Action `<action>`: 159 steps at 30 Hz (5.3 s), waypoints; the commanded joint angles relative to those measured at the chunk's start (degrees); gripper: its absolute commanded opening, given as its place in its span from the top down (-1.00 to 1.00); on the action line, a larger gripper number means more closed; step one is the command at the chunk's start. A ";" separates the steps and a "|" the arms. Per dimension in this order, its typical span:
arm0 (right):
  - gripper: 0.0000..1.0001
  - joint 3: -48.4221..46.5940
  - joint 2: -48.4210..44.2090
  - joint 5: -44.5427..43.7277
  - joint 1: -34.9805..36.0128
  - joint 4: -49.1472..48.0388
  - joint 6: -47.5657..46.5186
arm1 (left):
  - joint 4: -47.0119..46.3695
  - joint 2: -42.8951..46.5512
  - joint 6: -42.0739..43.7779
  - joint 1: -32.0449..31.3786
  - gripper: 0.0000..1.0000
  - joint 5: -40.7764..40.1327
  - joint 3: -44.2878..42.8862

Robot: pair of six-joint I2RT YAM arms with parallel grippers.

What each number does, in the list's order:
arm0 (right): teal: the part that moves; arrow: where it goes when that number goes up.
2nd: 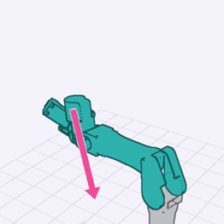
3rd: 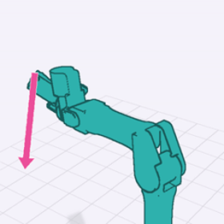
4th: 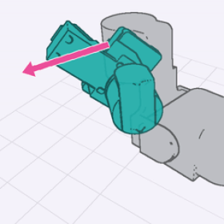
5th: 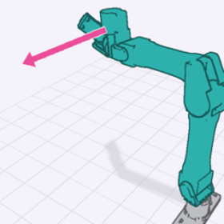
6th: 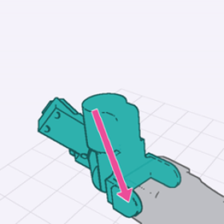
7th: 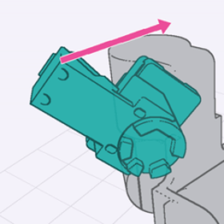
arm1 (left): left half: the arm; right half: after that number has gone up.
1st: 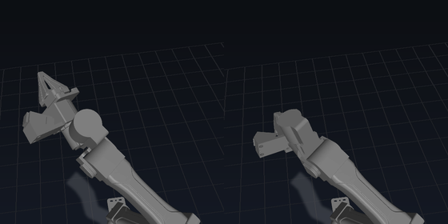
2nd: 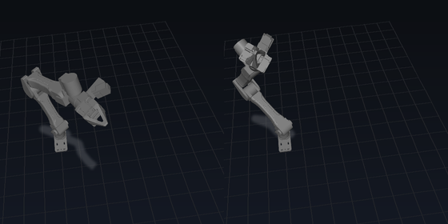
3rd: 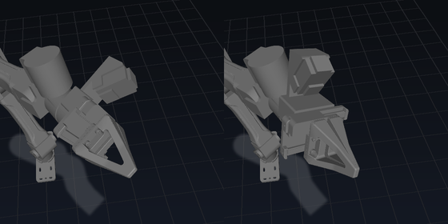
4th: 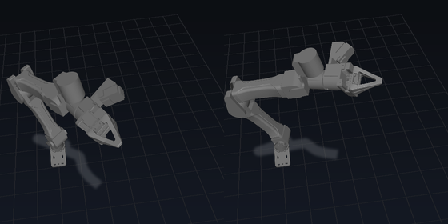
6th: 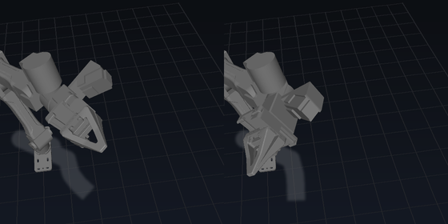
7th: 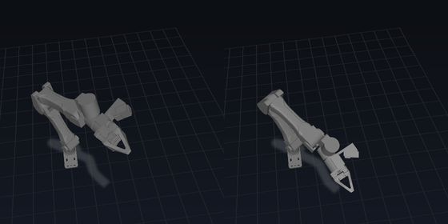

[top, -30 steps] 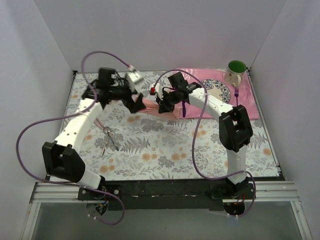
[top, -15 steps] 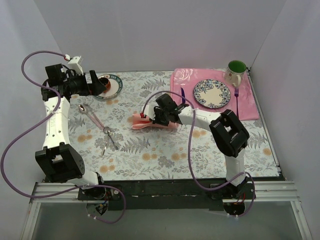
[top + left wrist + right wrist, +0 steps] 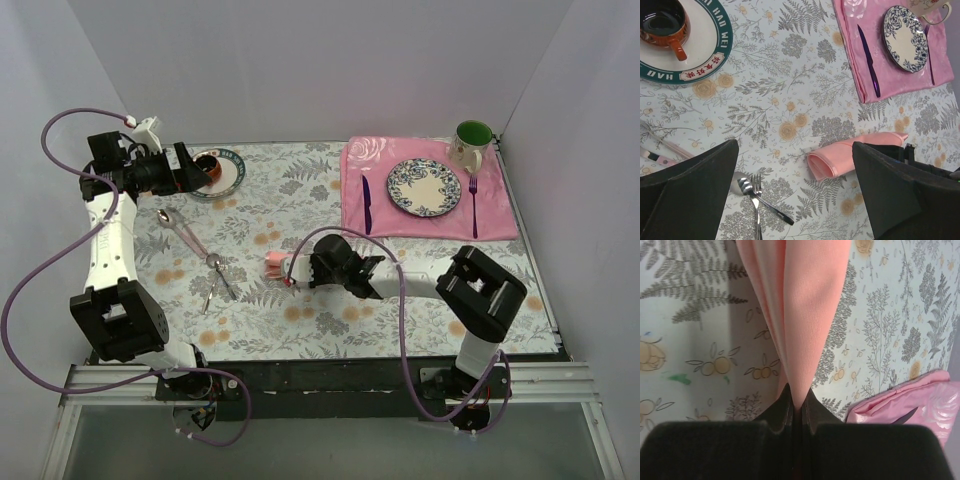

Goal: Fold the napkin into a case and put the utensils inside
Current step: Turn over the smaller rectangle-folded napkin at the center of the board, then rotate the smaller rectangle-folded napkin at the center of the board.

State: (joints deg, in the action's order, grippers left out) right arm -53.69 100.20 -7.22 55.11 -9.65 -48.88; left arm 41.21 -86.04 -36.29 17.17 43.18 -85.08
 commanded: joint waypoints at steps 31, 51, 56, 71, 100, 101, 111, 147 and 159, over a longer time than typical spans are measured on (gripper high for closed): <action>-0.97 -5.95 -20.13 16.87 8.71 13.59 14.15 | -9.34 8.97 5.65 0.15 -0.96 8.38 7.74; 0.74 -5.20 -13.72 48.53 -18.55 42.79 22.69 | 11.02 9.85 42.90 -34.83 0.32 -5.80 30.23; 0.76 -4.67 -9.78 48.88 -19.42 40.50 23.22 | 7.92 6.15 41.13 -37.29 0.45 -6.44 32.52; 0.71 -4.92 -4.04 60.12 -20.13 41.01 24.89 | -0.87 -4.49 35.06 -38.61 0.56 -9.52 33.66; 0.70 -2.65 7.63 65.67 -25.85 33.21 31.48 | -2.89 -8.00 33.48 -36.59 0.47 -13.38 31.47; 0.70 -2.82 8.16 65.85 -25.41 32.86 31.92 | -3.15 -8.18 33.48 -36.51 0.41 -13.56 30.86; 0.64 -8.87 5.19 69.00 -21.62 33.80 35.62 | -1.24 -6.96 31.46 -32.38 0.11 -9.53 25.41; -0.01 -15.58 10.01 53.01 -24.80 43.14 25.42 | -9.66 -11.42 20.66 -35.36 0.39 -20.85 28.13; -0.24 -5.81 4.57 59.25 -13.73 30.15 39.80 | -13.52 -18.46 16.00 -35.01 0.31 -17.87 21.71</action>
State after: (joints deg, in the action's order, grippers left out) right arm -62.33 108.18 49.45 37.89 28.25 -16.95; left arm 30.26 -101.73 -18.06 -18.11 25.04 -61.76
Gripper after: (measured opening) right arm 0.581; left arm 0.343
